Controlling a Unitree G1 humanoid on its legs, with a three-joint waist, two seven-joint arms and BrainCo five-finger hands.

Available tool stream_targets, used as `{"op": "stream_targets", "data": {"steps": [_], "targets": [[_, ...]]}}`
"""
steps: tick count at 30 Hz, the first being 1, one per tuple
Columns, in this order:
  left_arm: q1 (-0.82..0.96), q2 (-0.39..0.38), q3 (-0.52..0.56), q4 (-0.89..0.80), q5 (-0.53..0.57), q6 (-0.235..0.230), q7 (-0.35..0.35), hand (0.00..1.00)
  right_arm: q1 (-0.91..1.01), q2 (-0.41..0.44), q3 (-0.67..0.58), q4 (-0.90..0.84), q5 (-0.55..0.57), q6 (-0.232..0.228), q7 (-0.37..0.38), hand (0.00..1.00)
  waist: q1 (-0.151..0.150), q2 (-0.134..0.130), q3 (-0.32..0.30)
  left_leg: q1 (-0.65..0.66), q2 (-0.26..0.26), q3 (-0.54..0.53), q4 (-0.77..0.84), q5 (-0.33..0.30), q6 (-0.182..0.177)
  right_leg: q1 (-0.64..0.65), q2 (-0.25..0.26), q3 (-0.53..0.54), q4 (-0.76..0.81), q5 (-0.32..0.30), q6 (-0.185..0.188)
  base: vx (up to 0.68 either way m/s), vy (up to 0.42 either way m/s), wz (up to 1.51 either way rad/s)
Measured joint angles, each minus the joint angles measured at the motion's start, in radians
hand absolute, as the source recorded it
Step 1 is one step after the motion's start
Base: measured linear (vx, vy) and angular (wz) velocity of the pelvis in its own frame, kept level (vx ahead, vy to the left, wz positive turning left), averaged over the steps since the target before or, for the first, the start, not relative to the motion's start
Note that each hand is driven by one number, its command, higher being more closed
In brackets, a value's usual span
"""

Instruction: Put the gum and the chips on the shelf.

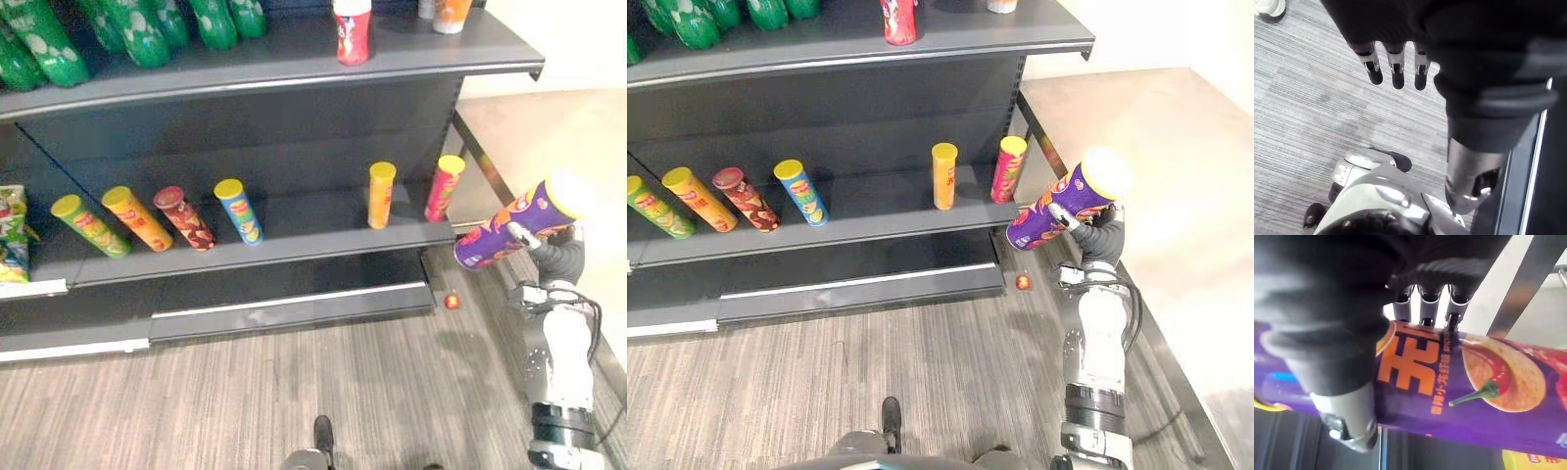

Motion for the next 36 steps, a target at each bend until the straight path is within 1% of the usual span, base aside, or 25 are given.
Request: {"op": "stream_targets", "data": {"steps": [2, 3, 6, 7, 8, 9, 10, 11, 12, 13, 14, 15, 17, 18, 19, 20, 21, 23, 25, 26, 28, 29, 31, 32, 36], "targets": [[0.000, 0.008, -0.009, -0.015, -0.005, -0.002, -0.005, 0.00, 0.016, 0.006, 0.001, 0.007, 0.000, 0.003, 0.001, 1.00, 0.003, -0.014, 0.011, -0.029, 0.001, 0.000, 0.043, -0.012, 0.015, -0.004, 0.007, 0.013, -0.010, 0.006, 0.011, -0.14, 0.060, 0.00], [0.000, 0.009, -0.009, -0.016, -0.007, -0.002, -0.007, 0.00, 0.019, 0.006, 0.001, 0.007, 0.000, 0.003, 0.002, 1.00, 0.004, -0.016, 0.012, -0.035, -0.001, -0.003, 0.050, -0.014, 0.018, -0.004, 0.007, 0.013, -0.009, 0.006, 0.012, -0.07, 0.040, 0.21], [0.000, 0.023, -0.027, -0.015, -0.009, -0.003, -0.013, 0.00, 0.035, 0.013, 0.002, 0.007, -0.001, 0.004, 0.005, 1.00, 0.004, -0.030, 0.018, -0.041, -0.023, -0.047, 0.067, -0.017, 0.025, 0.008, -0.009, 0.022, 0.022, -0.010, 0.024, -0.01, 0.049, 0.45], [0.000, 0.026, -0.028, -0.015, -0.009, -0.003, -0.012, 0.00, 0.050, 0.015, 0.004, 0.003, -0.015, 0.004, 0.013, 1.00, 0.004, -0.036, 0.019, -0.047, -0.033, -0.079, 0.080, -0.023, 0.032, 0.002, -0.001, 0.078, 0.039, -0.046, 0.012, 0.00, 0.019, 0.83], [0.001, 0.029, -0.034, -0.015, -0.009, -0.006, -0.013, 0.00, 0.075, 0.016, 0.002, -0.009, -0.037, 0.004, 0.022, 1.00, 0.001, -0.038, 0.020, -0.076, -0.034, -0.122, 0.127, -0.038, 0.043, -0.028, 0.051, 0.228, 0.029, -0.085, -0.007, -0.01, 0.006, 0.97], [0.001, 0.033, -0.037, -0.015, -0.009, -0.011, -0.013, 0.00, 0.092, 0.016, 0.001, -0.017, -0.037, 0.004, 0.025, 1.00, -0.001, -0.038, 0.020, -0.091, -0.041, -0.138, 0.151, -0.045, 0.046, -0.039, 0.090, 0.308, 0.016, -0.100, -0.023, 0.02, -0.005, 1.18], [0.001, 0.039, -0.037, -0.010, -0.009, -0.015, -0.013, 0.00, 0.123, 0.019, 0.002, -0.034, -0.037, 0.004, 0.027, 1.00, -0.004, -0.044, 0.022, -0.102, -0.050, -0.184, 0.194, -0.055, 0.047, -0.048, 0.143, 0.427, 0.007, -0.113, -0.045, 0.09, -0.033, 1.19], [0.011, 0.046, -0.036, -0.007, -0.009, -0.015, -0.013, 0.00, 0.140, 0.035, 0.006, -0.041, -0.037, 0.004, 0.032, 1.00, -0.004, -0.053, 0.024, -0.105, -0.067, -0.236, 0.205, -0.065, 0.053, -0.042, 0.159, 0.479, 0.014, -0.110, -0.056, 0.11, -0.038, 1.15], [0.018, 0.047, -0.038, -0.009, -0.009, -0.015, -0.012, 0.00, 0.142, 0.042, 0.010, -0.041, -0.037, 0.004, 0.035, 1.00, -0.006, -0.057, 0.023, -0.103, -0.074, -0.254, 0.206, -0.065, 0.055, -0.037, 0.160, 0.488, 0.020, -0.112, -0.061, 0.14, -0.061, 0.96], [0.024, 0.047, -0.040, -0.011, -0.009, -0.018, -0.012, 0.00, 0.141, 0.052, 0.022, -0.043, -0.038, 0.004, 0.043, 1.00, -0.007, -0.058, 0.023, -0.100, -0.084, -0.290, 0.206, -0.064, 0.056, -0.033, 0.168, 0.515, 0.051, -0.105, -0.081, 0.11, -0.043, 0.93], [0.020, 0.050, -0.047, -0.012, -0.009, -0.020, -0.013, 0.00, 0.141, 0.050, 0.045, -0.043, -0.039, 0.004, 0.048, 1.00, -0.011, -0.046, 0.029, -0.099, -0.079, -0.335, 0.203, -0.062, 0.060, -0.072, 0.173, 0.566, 0.154, -0.089, -0.122, 0.10, -0.039, 1.16], [0.019, 0.050, -0.048, -0.014, -0.011, -0.025, -0.013, 0.00, 0.143, 0.055, 0.068, -0.042, -0.037, 0.004, 0.061, 1.00, -0.016, -0.033, 0.033, -0.097, -0.070, -0.377, 0.202, -0.062, 0.056, -0.100, 0.196, 0.639, 0.180, -0.110, -0.123, 0.02, -0.027, 1.04], [0.023, 0.074, -0.045, -0.011, -0.016, -0.033, -0.015, 0.00, 0.143, 0.065, 0.090, -0.048, -0.034, 0.004, 0.072, 1.00, -0.014, -0.042, 0.033, -0.099, -0.079, -0.398, 0.198, -0.060, 0.050, -0.097, 0.208, 0.694, 0.108, -0.104, -0.107, 0.00, -0.045, 0.71], [0.024, 0.087, -0.040, -0.011, -0.046, -0.033, -0.023, 0.00, 0.138, 0.079, 0.103, -0.058, -0.030, 0.004, 0.085, 1.00, -0.009, -0.088, 0.031, -0.095, -0.105, -0.405, 0.188, -0.056, 0.045, -0.099, 0.184, 0.716, 0.038, -0.091, -0.079, 0.04, -0.188, 0.72], [0.023, 0.098, -0.023, -0.009, -0.055, -0.033, -0.030, 0.00, 0.139, 0.084, 0.112, -0.059, -0.028, 0.003, 0.096, 1.00, -0.005, -0.098, 0.026, -0.087, -0.104, -0.411, 0.167, -0.050, 0.035, -0.092, 0.176, 0.702, 0.040, -0.099, -0.012, 0.05, -0.215, 0.57], [0.028, 0.097, -0.023, -0.011, -0.072, -0.033, -0.033, 0.00, 0.138, 0.089, 0.118, -0.059, -0.027, 0.003, 0.100, 1.00, 0.002, -0.100, 0.020, -0.082, -0.094, -0.409, 0.148, -0.045, 0.028, -0.093, 0.182, 0.695, 0.036, -0.100, -0.014, 0.06, -0.249, 0.28], [0.036, 0.089, -0.020, -0.007, -0.088, -0.030, -0.036, 0.00, 0.130, 0.092, 0.134, -0.061, -0.012, 0.002, 0.115, 1.00, 0.004, -0.098, 0.013, -0.070, -0.058, -0.403, 0.092, -0.021, -0.001, -0.094, 0.212, 0.691, 0.009, -0.099, -0.014, 0.03, -0.169, 0.00], [0.038, 0.078, -0.009, -0.006, -0.088, -0.029, -0.042, 0.00, 0.132, 0.091, 0.143, -0.062, 0.014, 0.002, 0.128, 1.00, 0.000, -0.088, 0.009, -0.067, -0.023, -0.404, 0.041, 0.006, -0.024, -0.100, 0.243, 0.681, -0.021, -0.086, -0.024, 0.05, -0.215, -0.01], [0.030, 0.073, -0.004, -0.007, -0.087, -0.028, -0.047, 0.00, 0.136, 0.090, 0.146, -0.062, 0.014, 0.002, 0.134, 1.00, -0.011, -0.075, 0.008, -0.077, 0.016, -0.423, -0.005, 0.042, -0.051, -0.106, 0.280, 0.650, -0.044, -0.075, -0.029, 0.05, -0.218, 0.15], [0.023, 0.073, -0.004, -0.008, -0.087, -0.028, -0.050, 0.00, 0.139, 0.089, 0.145, -0.062, 0.014, 0.002, 0.133, 1.00, -0.023, -0.070, 0.005, -0.092, 0.026, -0.436, -0.005, 0.048, -0.059, -0.113, 0.289, 0.629, -0.045, -0.073, -0.035, 0.05, -0.162, 0.32], [-0.003, 0.072, -0.013, -0.009, -0.086, -0.028, -0.051, 0.00, 0.139, 0.089, 0.144, -0.064, 0.015, 0.002, 0.130, 1.00, -0.032, -0.063, 0.005, -0.113, 0.040, -0.449, -0.005, 0.055, -0.073, -0.119, 0.304, 0.600, -0.042, -0.080, -0.049, 0.09, -0.135, 0.34], [-0.019, 0.071, -0.033, -0.013, -0.084, -0.029, -0.051, 0.00, 0.141, 0.089, 0.142, -0.067, 0.015, 0.002, 0.124, 1.00, -0.042, -0.056, 0.002, -0.128, 0.042, -0.461, -0.005, 0.060, -0.070, -0.124, 0.306, 0.578, -0.039, -0.083, -0.052, 0.10, -0.117, 0.35], [-0.049, 0.067, -0.059, -0.013, -0.084, -0.029, -0.050, 0.00, 0.139, 0.089, 0.135, -0.083, 0.014, 0.001, 0.106, 1.00, -0.052, -0.040, 0.001, -0.152, 0.042, -0.454, -0.005, 0.069, -0.063, -0.133, 0.304, 0.553, -0.036, -0.086, -0.056, 0.11, -0.077, 0.35], [-0.062, 0.066, -0.073, -0.013, -0.083, -0.029, -0.051, 0.00, 0.137, 0.089, 0.131, -0.087, 0.012, 0.000, 0.098, 1.00, -0.054, -0.033, 0.003, -0.160, 0.040, -0.441, -0.004, 0.075, -0.060, -0.135, 0.300, 0.544, -0.036, -0.086, -0.056, 0.11, -0.021, 0.24], [-0.089, 0.068, -0.111, -0.016, -0.073, -0.033, -0.042, 0.00, 0.124, 0.089, 0.132, -0.087, -0.013, 0.000, 0.061, 1.00, -0.053, -0.021, 0.009, -0.160, 0.020, -0.423, -0.001, 0.085, -0.061, -0.130, 0.272, 0.537, -0.029, -0.097, -0.042, 0.08, 0.021, 0.15]]}}
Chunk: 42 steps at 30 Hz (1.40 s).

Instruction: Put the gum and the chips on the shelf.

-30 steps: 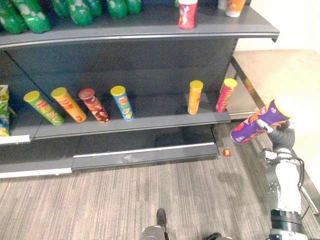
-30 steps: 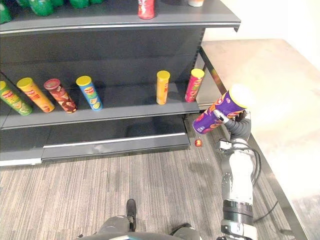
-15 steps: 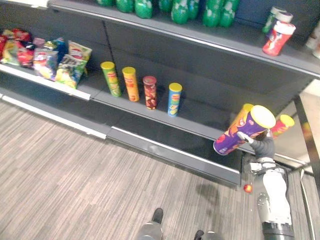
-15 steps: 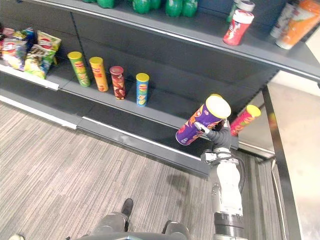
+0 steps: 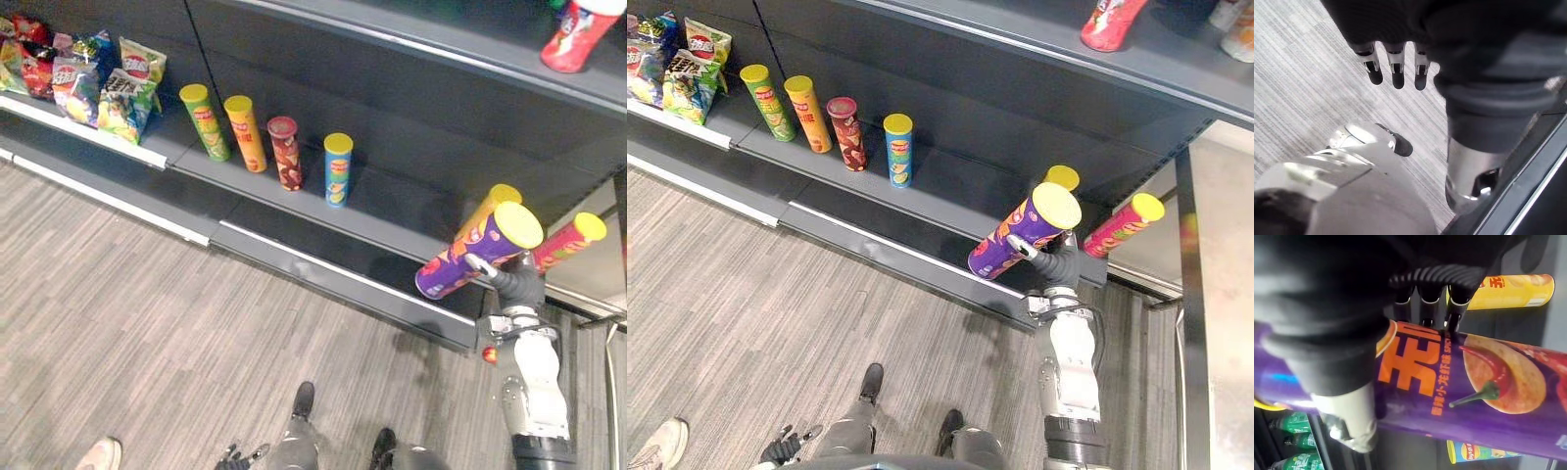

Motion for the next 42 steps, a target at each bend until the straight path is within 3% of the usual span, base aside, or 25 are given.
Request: {"op": "stream_targets", "data": {"steps": [7, 11, 16, 24, 33, 42], "targets": [[-0.022, 0.002, -0.044, 0.003, 0.034, 0.001, 0.021, 0.00, -0.215, -0.002, 0.084, 0.049, -0.088, -0.001, -0.056, 1.00, 0.004, 0.038, 0.035, -0.041, 0.006, 0.073, -0.006, -0.014, 0.010, -0.058, -0.012, 0.021, 0.013, 0.006, 0.007, -0.06, 0.030, -0.08], [-0.065, 0.003, -0.085, -0.013, 0.032, -0.002, 0.039, 0.00, -0.365, -0.007, 0.089, 0.160, -0.105, 0.001, -0.108, 1.00, 0.032, 0.055, 0.089, -0.065, 0.003, 0.088, -0.004, 0.005, 0.013, -0.096, -0.022, 0.032, 0.039, 0.006, 0.009, -0.03, 0.012, -0.06], [-0.106, 0.001, -0.132, -0.075, 0.024, -0.011, 0.057, 0.00, -0.573, -0.074, 0.089, 0.298, -0.147, 0.027, -0.169, 1.00, 0.059, 0.078, 0.153, -0.116, -0.005, 0.101, 0.000, 0.035, 0.023, -0.171, -0.039, 0.046, 0.086, 0.004, 0.012, 0.02, 0.005, -0.05], [-0.150, 0.001, -0.228, -0.181, -0.041, -0.050, 0.093, 0.00, -0.796, -0.157, 0.015, 0.459, -0.184, 0.046, -0.278, 1.00, 0.063, 0.125, 0.249, -0.146, -0.034, 0.074, 0.000, 0.051, 0.031, -0.217, -0.076, 0.034, 0.153, -0.019, 0.023, 0.01, -0.008, 0.09], [-0.196, 0.005, -0.318, -0.329, -0.095, -0.088, 0.143, 0.00, -1.007, -0.240, -0.029, 0.662, -0.220, 0.070, -0.391, 1.00, 0.088, 0.173, 0.284, -0.228, -0.038, 0.047, 0.000, 0.073, 0.025, -0.314, -0.090, 0.017, 0.216, -0.031, 0.017, -0.02, -0.042, 0.07], [-0.240, 0.004, -0.366, -0.370, -0.132, -0.089, 0.165, 0.00, -1.132, -0.311, -0.055, 0.768, -0.219, 0.078, -0.423, 1.00, 0.110, 0.205, 0.303, -0.263, -0.041, 0.047, 0.000, 0.086, 0.030, -0.356, -0.096, 0.021, 0.230, -0.031, 0.017, 0.02, -0.041, -0.01]]}}
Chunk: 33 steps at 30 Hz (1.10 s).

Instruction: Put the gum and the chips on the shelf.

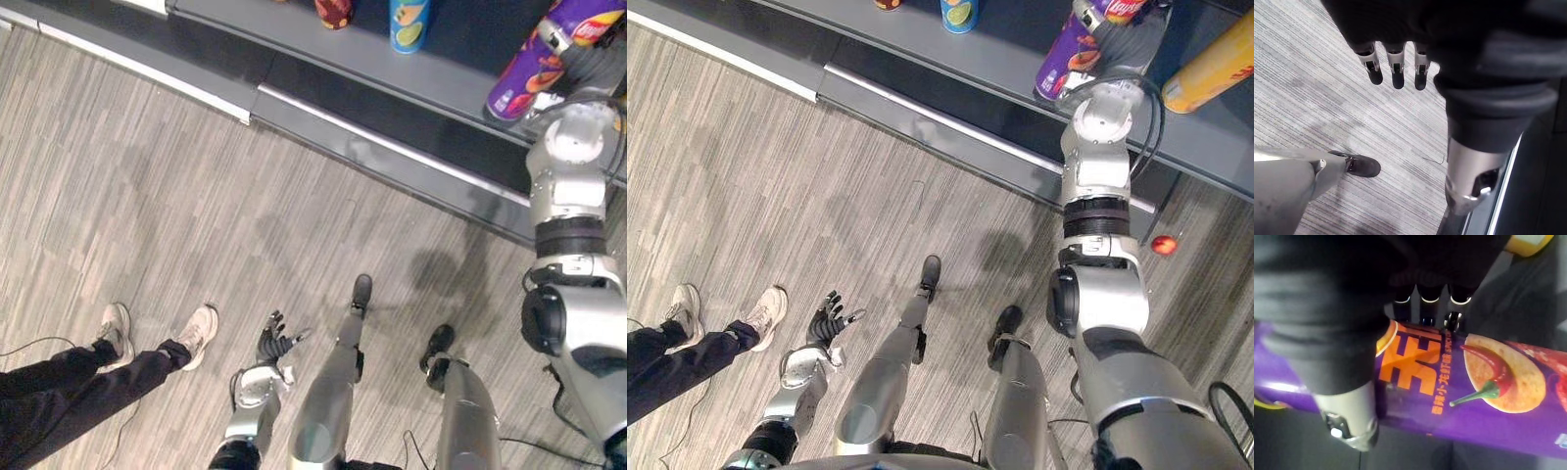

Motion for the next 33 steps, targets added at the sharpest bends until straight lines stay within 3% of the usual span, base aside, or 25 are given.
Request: {"op": "stream_targets", "data": {"steps": [14, 20, 33], "targets": [[-0.030, -0.003, -0.036, 0.002, -0.002, 0.000, 0.002, 0.00, -0.163, -0.035, 0.004, 0.147, 0.006, 0.000, -0.018, 1.00, 0.012, 0.018, 0.014, -0.042, -0.010, -0.017, 0.000, 0.005, -0.012, -0.052, -0.013, -0.004, 0.035, -0.012, -0.004, 0.01, -0.051, 0.02], [-0.048, -0.003, -0.059, 0.004, -0.041, 0.000, 0.002, 0.00, -0.185, -0.047, 0.003, 0.148, 0.008, -0.011, -0.019, 1.00, 0.026, 0.032, 0.020, -0.068, -0.012, -0.020, 0.000, 0.010, -0.014, -0.084, -0.018, -0.003, 0.053, -0.016, -0.005, -0.01, -0.046, 0.02], [-0.067, -0.014, -0.071, 0.004, -0.041, -0.008, 0.003, 0.00, -0.194, -0.045, 0.004, 0.149, 0.008, -0.018, -0.024, 1.00, 0.028, 0.032, 0.020, -0.071, -0.025, -0.024, 0.000, 0.010, -0.020, -0.105, -0.042, -0.004, 0.104, -0.049, -0.007, 0.01, -0.060, 0.04]]}}
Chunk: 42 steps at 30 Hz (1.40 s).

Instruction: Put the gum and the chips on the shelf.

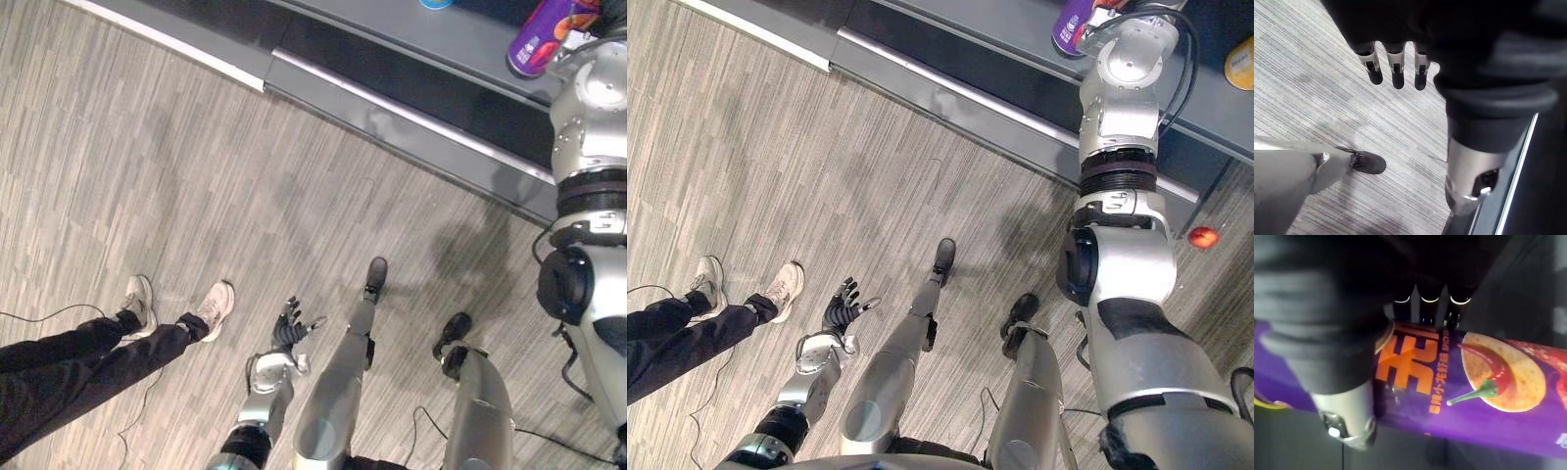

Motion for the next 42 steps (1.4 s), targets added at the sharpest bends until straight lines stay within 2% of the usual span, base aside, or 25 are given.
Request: {"op": "stream_targets", "data": {"steps": [5, 13, 24, 25, 29, 34, 36, 42], "targets": [[-0.001, -0.002, 0.001, -0.002, 0.000, -0.012, 0.000, 0.00, -0.003, -0.001, 0.000, -0.013, 0.000, -0.021, -0.013, 1.00, 0.000, 0.000, 0.000, -0.017, -0.002, 0.005, 0.000, 0.000, 0.000, -0.021, -0.004, 0.002, 0.010, 0.000, 0.000, -0.01, -0.046, 0.00], [-0.001, -0.022, 0.003, -0.023, 0.000, -0.012, 0.000, 0.00, 0.010, -0.001, 0.008, -0.059, -0.008, -0.019, -0.034, 1.00, 0.000, 0.000, -0.001, -0.025, -0.010, 0.023, 0.000, 0.000, 0.000, -0.045, -0.019, 0.012, 0.037, -0.002, 0.001, 0.00, -0.034, -0.01], [-0.007, -0.070, 0.033, -0.041, 0.000, -0.013, 0.000, 0.00, 0.083, 0.009, 0.007, -0.209, -0.012, -0.017, -0.053, 1.00, -0.003, -0.002, -0.001, -0.047, -0.017, 0.077, 0.000, -0.003, 0.005, -0.082, -0.040, 0.027, 0.056, -0.003, 0.002, 0.00, -0.010, -0.02], [-0.007, -0.076, 0.040, -0.041, 0.000, -0.013, 0.000, 0.00, 0.088, 0.014, 0.007, -0.218, -0.012, -0.017, -0.053, 0.00, -0.004, -0.002, -0.001, -0.046, -0.017, 0.086, 0.000, -0.003, 0.006, -0.083, -0.042, 0.028, 0.057, -0.003, 0.002, 0.00, 0.000, 0.00], [-0.008, -0.085, 0.053, -0.040, 0.000, -0.013, 0.001, 0.00, 0.094, 0.041, 0.008, -0.247, -0.012, -0.017, -0.050, 0.00, -0.007, -0.004, -0.002, -0.044, -0.017, 0.101, 0.000, 0.001, 0.011, -0.083, -0.044, 0.030, 0.057, -0.003, 0.002, 0.01, -0.027, -0.02], [-0.008, -0.097, 0.054, -0.039, 0.000, -0.013, 0.001, 0.00, 0.130, 0.067, 0.022, -0.247, -0.015, -0.017, -0.030, 0.00, -0.015, -0.026, -0.009, -0.043, -0.016, 0.108, 0.000, 0.001, 0.011, -0.083, -0.044, 0.031, 0.057, -0.002, 0.002, 0.01, -0.027, -0.01], [-0.008, -0.097, 0.057, -0.038, 0.000, -0.013, 0.001, 0.00, 0.135, 0.081, 0.038, -0.247, -0.028, -0.016, -0.027, 0.00, -0.024, -0.027, -0.009, -0.043, -0.015, 0.113, 0.000, -0.003, 0.007, -0.081, -0.044, 0.032, 0.055, -0.002, 0.002, 0.00, 0.000, 0.00], [-0.007, -0.097, 0.059, -0.029, 0.000, -0.012, 0.001, 0.00, 0.157, 0.086, 0.043, -0.247, -0.047, -0.016, -0.024, 0.00, -0.026, -0.028, -0.009, -0.033, -0.003, 0.156, 0.000, 0.000, 0.012, -0.075, -0.042, 0.034, 0.055, -0.002, 0.002, -0.01, -0.025, -0.04]]}}
